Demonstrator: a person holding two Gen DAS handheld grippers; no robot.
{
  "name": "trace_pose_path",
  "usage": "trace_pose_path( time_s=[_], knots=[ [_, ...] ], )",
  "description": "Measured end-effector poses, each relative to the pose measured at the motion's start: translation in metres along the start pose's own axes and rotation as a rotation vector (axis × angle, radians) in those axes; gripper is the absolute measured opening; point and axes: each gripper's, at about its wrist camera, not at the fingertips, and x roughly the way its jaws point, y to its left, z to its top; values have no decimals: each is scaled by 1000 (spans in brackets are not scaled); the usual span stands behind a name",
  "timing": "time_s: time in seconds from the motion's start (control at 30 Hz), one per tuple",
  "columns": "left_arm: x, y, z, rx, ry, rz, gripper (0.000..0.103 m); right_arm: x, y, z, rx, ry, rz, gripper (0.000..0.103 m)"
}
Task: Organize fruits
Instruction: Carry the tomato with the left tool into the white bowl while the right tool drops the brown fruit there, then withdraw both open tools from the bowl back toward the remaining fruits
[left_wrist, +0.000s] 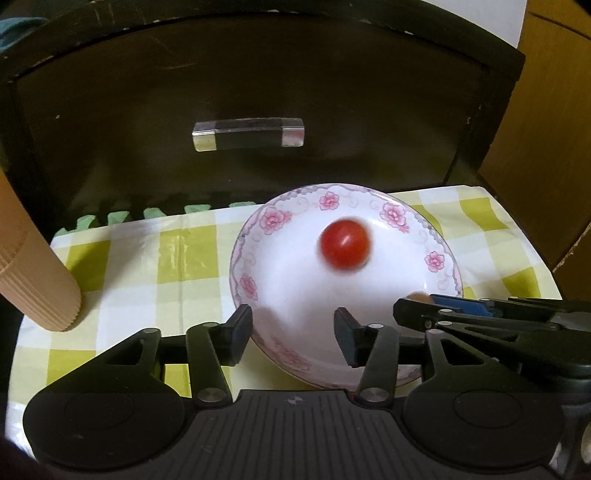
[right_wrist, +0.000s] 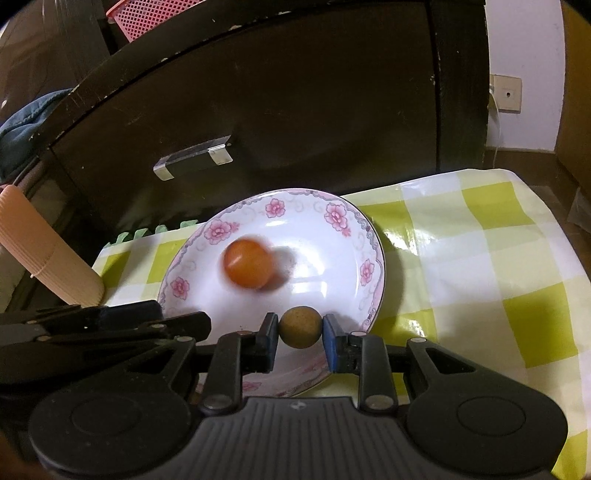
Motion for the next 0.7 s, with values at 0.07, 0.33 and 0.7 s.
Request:
trace_pose_path(
  time_s=[0.07, 0.33, 0.7],
  knots=[
    [0, 2, 0, -10, 2, -2, 61, 0, 0, 0, -3, -3, -2, 26],
    [-8, 2, 0, -8, -6, 3, 64, -5, 2, 0, -11, -15, -4, 29],
    [-34, 3, -5, 2, -16, 16, 68, -27, 13, -3, -27, -27, -9, 29]
  ],
)
